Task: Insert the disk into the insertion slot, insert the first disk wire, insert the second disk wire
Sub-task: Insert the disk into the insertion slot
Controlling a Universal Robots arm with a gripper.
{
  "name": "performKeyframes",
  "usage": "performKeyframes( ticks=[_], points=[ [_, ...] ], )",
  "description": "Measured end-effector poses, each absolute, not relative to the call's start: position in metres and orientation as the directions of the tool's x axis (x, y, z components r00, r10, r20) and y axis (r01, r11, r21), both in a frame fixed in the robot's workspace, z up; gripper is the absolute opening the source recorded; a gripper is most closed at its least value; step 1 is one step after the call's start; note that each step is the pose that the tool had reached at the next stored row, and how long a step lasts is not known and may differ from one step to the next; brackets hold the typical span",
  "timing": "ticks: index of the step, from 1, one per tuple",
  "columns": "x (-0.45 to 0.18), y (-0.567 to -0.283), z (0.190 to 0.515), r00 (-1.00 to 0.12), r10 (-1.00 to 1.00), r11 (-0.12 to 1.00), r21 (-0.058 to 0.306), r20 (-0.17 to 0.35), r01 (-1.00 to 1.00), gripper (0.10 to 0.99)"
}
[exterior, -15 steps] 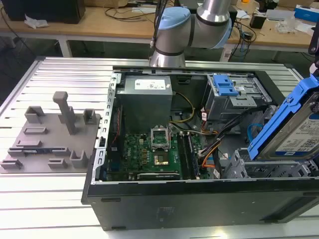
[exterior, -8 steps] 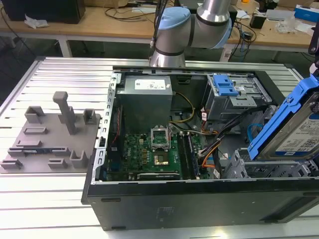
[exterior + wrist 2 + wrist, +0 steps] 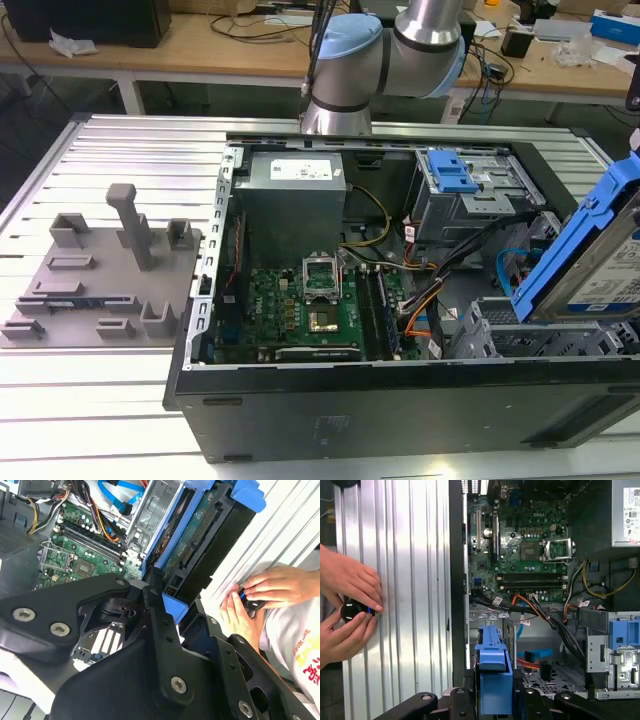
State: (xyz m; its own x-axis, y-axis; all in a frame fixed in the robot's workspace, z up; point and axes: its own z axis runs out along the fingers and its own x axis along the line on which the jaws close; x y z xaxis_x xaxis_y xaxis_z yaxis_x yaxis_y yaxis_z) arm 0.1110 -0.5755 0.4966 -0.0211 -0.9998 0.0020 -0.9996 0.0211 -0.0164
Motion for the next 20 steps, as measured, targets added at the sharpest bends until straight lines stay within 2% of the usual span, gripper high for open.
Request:
performKeyframes(
  ticks=[8, 20],
  points=[
    [0.1107, -0.5757, 0.4931, -0.060, -0.998, 0.060, -0.002, -0.030, -0.998, 0.365],
    [0.1113, -0.5681, 0.4929, -0.058, -0.998, 0.058, -0.002, -0.030, -0.998, 0.365]
  ],
)
